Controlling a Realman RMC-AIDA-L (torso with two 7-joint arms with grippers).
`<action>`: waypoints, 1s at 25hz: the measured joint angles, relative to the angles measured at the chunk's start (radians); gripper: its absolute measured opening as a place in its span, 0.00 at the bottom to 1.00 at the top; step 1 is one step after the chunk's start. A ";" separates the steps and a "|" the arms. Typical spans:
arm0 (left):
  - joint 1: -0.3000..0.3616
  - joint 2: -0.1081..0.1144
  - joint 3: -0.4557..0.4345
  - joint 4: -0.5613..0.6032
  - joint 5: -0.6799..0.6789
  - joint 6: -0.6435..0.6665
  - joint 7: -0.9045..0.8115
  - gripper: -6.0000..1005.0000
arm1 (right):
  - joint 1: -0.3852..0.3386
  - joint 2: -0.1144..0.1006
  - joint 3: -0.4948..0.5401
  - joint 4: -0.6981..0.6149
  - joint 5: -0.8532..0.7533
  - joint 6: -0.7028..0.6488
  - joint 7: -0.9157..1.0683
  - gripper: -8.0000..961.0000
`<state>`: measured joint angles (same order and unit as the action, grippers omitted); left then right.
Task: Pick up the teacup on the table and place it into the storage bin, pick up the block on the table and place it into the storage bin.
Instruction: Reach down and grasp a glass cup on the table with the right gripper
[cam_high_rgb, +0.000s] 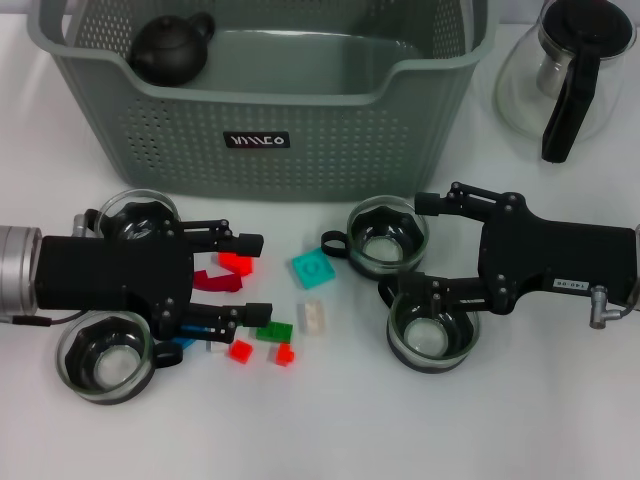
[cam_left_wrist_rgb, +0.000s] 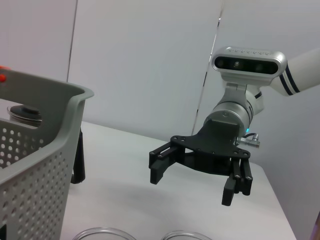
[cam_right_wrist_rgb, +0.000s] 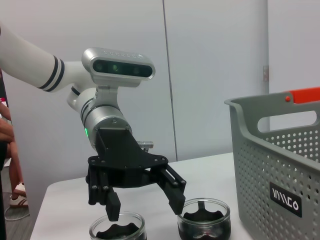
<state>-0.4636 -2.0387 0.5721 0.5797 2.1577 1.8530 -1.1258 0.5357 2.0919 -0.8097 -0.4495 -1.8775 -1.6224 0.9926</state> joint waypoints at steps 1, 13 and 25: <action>0.000 0.000 0.000 0.000 0.000 0.000 0.000 0.79 | 0.000 0.000 0.000 0.000 0.000 0.000 0.000 0.98; -0.007 0.000 0.000 0.000 -0.004 0.011 -0.006 0.79 | -0.003 -0.001 0.002 0.000 0.000 -0.004 0.001 0.97; 0.046 0.051 -0.087 0.025 0.004 0.053 -0.047 0.79 | 0.006 -0.004 -0.141 -0.113 -0.003 -0.014 0.211 0.95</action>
<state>-0.4176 -1.9880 0.4850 0.6049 2.1616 1.9064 -1.1731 0.5421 2.0874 -0.9510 -0.5624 -1.8806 -1.6364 1.2041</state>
